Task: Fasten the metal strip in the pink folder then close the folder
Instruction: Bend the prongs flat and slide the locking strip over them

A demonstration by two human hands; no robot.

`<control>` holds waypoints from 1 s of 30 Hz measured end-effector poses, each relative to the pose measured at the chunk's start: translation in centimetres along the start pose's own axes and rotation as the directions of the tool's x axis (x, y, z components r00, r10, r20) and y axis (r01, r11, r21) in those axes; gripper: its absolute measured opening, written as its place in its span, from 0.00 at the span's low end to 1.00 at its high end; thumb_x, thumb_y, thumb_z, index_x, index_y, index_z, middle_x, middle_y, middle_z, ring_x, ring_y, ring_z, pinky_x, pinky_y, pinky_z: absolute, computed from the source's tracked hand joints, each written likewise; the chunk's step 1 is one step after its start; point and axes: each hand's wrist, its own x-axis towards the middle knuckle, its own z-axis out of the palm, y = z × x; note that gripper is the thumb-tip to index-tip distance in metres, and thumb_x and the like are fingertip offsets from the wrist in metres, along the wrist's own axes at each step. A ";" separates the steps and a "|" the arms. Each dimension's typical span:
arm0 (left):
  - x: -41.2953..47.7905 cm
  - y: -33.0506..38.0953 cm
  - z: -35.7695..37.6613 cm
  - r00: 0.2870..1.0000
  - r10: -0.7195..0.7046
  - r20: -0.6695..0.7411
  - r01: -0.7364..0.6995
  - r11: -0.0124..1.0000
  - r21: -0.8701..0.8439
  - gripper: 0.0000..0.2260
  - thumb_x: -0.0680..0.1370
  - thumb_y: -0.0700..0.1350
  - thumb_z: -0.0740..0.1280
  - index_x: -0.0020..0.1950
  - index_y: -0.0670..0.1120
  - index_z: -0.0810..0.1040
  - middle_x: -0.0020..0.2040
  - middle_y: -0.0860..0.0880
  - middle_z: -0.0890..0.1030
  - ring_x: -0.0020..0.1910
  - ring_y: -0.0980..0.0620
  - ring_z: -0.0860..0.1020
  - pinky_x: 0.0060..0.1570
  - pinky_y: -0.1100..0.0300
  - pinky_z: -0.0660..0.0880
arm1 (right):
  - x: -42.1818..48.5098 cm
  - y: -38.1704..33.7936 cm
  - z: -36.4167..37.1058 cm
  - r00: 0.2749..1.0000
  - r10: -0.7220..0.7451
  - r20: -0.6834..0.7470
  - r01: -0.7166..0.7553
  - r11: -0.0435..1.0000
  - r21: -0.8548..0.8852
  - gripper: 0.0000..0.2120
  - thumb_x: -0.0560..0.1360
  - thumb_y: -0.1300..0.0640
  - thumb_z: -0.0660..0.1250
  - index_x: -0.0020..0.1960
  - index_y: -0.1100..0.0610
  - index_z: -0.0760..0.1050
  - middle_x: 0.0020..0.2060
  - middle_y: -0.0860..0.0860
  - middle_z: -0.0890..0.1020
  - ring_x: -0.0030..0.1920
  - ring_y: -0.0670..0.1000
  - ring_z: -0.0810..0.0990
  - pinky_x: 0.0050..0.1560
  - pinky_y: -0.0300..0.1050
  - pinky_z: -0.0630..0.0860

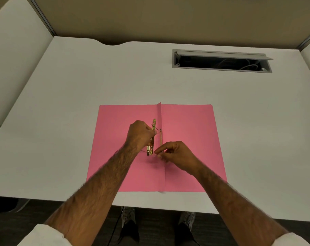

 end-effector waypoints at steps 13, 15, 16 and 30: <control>0.0 0.1 0.0 1.000 0.012 -0.003 -0.012 1.000 0.003 0.06 0.76 0.41 0.74 0.44 0.37 0.84 0.40 0.41 0.86 0.39 0.43 0.87 0.45 0.46 0.85 | 0.7 0.3 0.8 0.996 -0.031 -0.086 0.030 1.000 -0.008 0.05 0.74 0.67 0.72 0.49 0.62 0.85 0.39 0.49 0.84 0.37 0.44 0.80 0.40 0.41 0.80; 0.0 0.2 0.1 1.000 0.005 0.003 -0.005 1.000 -0.011 0.07 0.76 0.41 0.74 0.46 0.36 0.84 0.41 0.41 0.86 0.38 0.44 0.86 0.45 0.48 0.85 | 0.9 0.4 1.0 0.990 -0.019 -0.140 0.015 0.999 -0.029 0.05 0.75 0.66 0.72 0.48 0.61 0.85 0.38 0.49 0.84 0.36 0.41 0.79 0.40 0.40 0.78; -0.1 0.2 0.1 1.000 0.003 0.004 -0.003 1.000 -0.014 0.07 0.76 0.41 0.74 0.47 0.36 0.84 0.41 0.41 0.86 0.38 0.44 0.86 0.44 0.48 0.85 | 1.1 0.4 1.2 0.987 -0.014 -0.159 0.007 0.999 -0.041 0.04 0.75 0.65 0.71 0.48 0.60 0.85 0.37 0.48 0.84 0.35 0.40 0.78 0.39 0.39 0.77; -0.4 0.3 0.9 1.000 0.028 -0.006 -0.028 0.999 -0.043 0.08 0.75 0.41 0.75 0.36 0.42 0.82 0.39 0.38 0.86 0.40 0.38 0.86 0.47 0.42 0.84 | 1.2 0.3 1.8 0.969 0.032 -0.245 -0.039 0.999 -0.024 0.06 0.75 0.67 0.69 0.49 0.61 0.85 0.38 0.51 0.82 0.37 0.49 0.75 0.42 0.45 0.73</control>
